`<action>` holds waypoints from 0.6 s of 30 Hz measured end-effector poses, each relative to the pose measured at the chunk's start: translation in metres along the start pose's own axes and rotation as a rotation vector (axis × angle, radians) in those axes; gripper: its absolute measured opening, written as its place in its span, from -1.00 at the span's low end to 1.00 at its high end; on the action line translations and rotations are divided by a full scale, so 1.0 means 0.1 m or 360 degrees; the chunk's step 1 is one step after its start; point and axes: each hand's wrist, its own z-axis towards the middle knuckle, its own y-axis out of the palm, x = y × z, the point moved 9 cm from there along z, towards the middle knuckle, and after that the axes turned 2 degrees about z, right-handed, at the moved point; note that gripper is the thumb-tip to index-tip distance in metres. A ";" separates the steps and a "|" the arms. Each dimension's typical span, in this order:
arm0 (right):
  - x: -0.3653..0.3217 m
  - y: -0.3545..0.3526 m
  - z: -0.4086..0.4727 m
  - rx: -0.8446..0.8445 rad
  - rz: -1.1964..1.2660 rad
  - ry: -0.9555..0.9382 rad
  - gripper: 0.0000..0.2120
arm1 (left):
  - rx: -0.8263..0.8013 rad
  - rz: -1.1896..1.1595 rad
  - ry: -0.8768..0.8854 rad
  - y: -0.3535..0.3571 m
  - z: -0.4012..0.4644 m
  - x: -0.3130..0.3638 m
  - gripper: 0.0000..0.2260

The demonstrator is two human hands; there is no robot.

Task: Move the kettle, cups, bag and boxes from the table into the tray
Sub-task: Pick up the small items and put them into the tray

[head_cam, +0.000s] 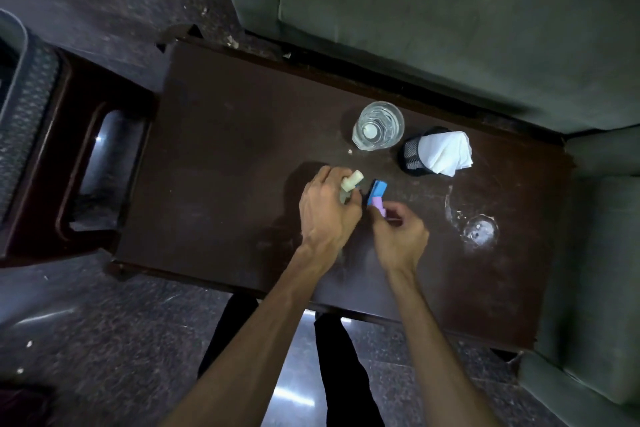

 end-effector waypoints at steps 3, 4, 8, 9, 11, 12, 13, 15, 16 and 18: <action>-0.45 0.29 -0.21 -0.0147 0.0201 -0.0100 -0.83 | 0.0153 -0.0148 -0.0120 -0.40 0.06 -0.18 -0.77; -0.62 0.41 -0.28 -0.0190 0.0259 -0.0132 -0.85 | 0.0209 -0.0203 -0.0144 -0.57 0.09 -0.26 -0.77; -1.30 0.98 -0.55 -0.0377 0.0362 -0.0269 -0.89 | 0.0450 -0.0360 -0.0165 -1.35 0.23 -0.56 -0.79; -1.44 1.08 -0.61 -0.0417 0.0362 -0.0307 -0.87 | 0.0484 -0.0378 -0.0174 -1.49 0.25 -0.61 -0.79; -1.81 1.40 -0.82 -0.0526 0.0367 -0.0413 -0.84 | 0.0594 -0.0407 -0.0188 -1.93 0.30 -0.80 -0.79; -2.00 1.52 -0.92 -0.0565 0.0359 -0.0479 -0.83 | 0.0654 -0.0419 -0.0190 -2.14 0.32 -0.88 -0.79; -2.22 1.71 -1.08 -0.0621 0.0350 -0.0549 -0.84 | 0.0738 -0.0419 -0.0196 -2.41 0.33 -1.00 -0.79; -2.65 2.06 -1.44 -0.0736 0.0341 -0.0673 -0.87 | 0.0910 -0.0412 -0.0237 -2.96 0.33 -1.27 -0.80; -2.82 2.18 -1.59 -0.0775 0.0341 -0.0725 -0.88 | 0.0984 -0.0419 -0.0255 -3.18 0.32 -1.37 -0.80; -3.18 2.49 -1.95 -0.0862 0.0327 -0.0854 -0.91 | 0.1145 -0.0435 -0.0284 -3.66 0.28 -1.63 -0.81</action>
